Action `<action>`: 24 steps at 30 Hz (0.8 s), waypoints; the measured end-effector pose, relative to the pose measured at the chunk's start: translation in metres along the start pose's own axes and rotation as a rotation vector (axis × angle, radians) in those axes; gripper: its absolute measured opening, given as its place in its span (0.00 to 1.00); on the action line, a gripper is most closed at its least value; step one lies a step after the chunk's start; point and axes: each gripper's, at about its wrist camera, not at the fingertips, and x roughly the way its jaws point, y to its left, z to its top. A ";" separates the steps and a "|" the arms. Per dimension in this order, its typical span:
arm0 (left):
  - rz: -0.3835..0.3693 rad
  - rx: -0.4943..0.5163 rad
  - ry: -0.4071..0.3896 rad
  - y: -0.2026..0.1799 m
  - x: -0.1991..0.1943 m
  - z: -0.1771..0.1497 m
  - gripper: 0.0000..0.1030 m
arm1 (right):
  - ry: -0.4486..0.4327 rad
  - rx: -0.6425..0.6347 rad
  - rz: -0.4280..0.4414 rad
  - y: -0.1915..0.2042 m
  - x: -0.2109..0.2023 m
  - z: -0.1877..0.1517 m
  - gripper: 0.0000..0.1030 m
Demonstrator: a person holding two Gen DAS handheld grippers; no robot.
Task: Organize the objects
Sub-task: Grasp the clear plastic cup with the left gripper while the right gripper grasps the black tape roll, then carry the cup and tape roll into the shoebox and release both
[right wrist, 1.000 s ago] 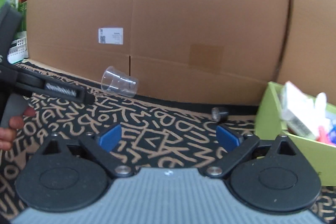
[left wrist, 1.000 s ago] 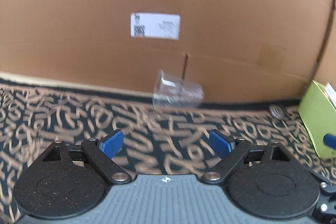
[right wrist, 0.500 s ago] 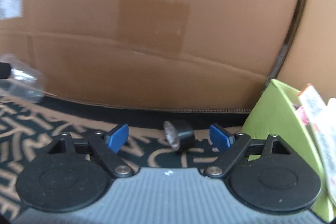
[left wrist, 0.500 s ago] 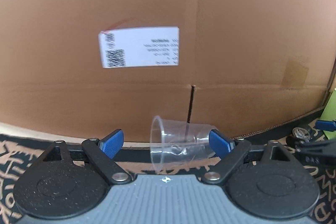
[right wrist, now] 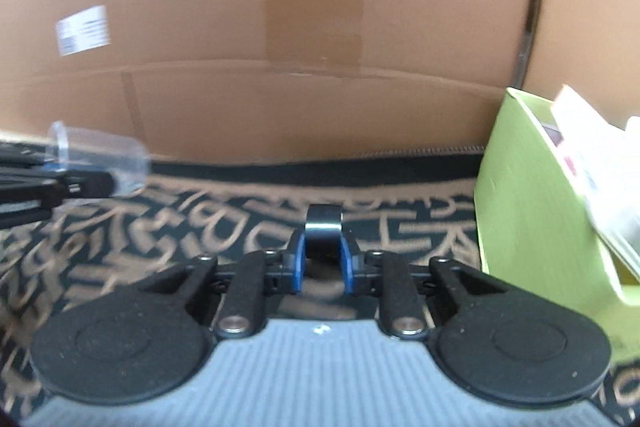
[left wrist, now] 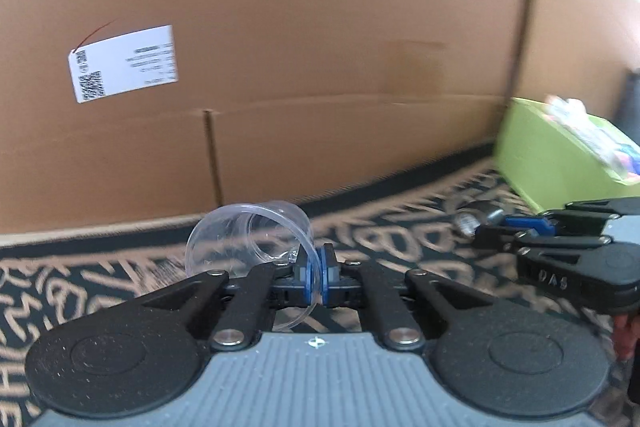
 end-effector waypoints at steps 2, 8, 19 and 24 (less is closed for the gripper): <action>-0.057 -0.020 0.007 -0.007 -0.017 -0.007 0.03 | -0.007 -0.004 0.031 0.004 -0.020 -0.009 0.17; -0.160 -0.054 0.003 -0.030 -0.067 -0.036 0.03 | -0.040 0.001 0.082 0.011 -0.095 -0.040 0.17; -0.128 -0.080 0.079 -0.042 -0.053 -0.054 0.04 | -0.009 0.087 0.026 -0.006 -0.145 -0.079 0.17; -0.212 -0.021 0.010 -0.067 -0.065 -0.032 0.02 | -0.079 0.138 -0.027 -0.028 -0.167 -0.078 0.17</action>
